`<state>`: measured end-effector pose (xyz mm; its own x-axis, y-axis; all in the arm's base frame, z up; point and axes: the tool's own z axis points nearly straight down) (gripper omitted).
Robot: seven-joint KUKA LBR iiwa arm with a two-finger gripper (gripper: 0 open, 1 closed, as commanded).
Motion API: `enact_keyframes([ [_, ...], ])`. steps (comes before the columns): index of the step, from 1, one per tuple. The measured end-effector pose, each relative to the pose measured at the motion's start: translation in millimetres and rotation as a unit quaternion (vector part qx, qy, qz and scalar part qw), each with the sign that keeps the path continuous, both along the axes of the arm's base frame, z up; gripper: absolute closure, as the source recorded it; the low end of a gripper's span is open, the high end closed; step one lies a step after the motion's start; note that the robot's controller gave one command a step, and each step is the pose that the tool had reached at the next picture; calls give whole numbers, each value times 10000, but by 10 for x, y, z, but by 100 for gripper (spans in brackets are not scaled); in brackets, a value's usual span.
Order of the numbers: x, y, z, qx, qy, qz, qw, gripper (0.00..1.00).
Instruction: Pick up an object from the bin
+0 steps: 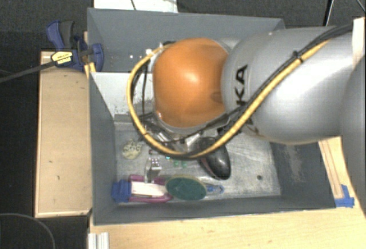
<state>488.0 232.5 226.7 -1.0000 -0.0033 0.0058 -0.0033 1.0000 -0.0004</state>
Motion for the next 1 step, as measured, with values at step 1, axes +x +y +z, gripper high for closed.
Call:
enact_keyframes([
  [1,22,-13,41,10,-38,-42,10000,100],
])
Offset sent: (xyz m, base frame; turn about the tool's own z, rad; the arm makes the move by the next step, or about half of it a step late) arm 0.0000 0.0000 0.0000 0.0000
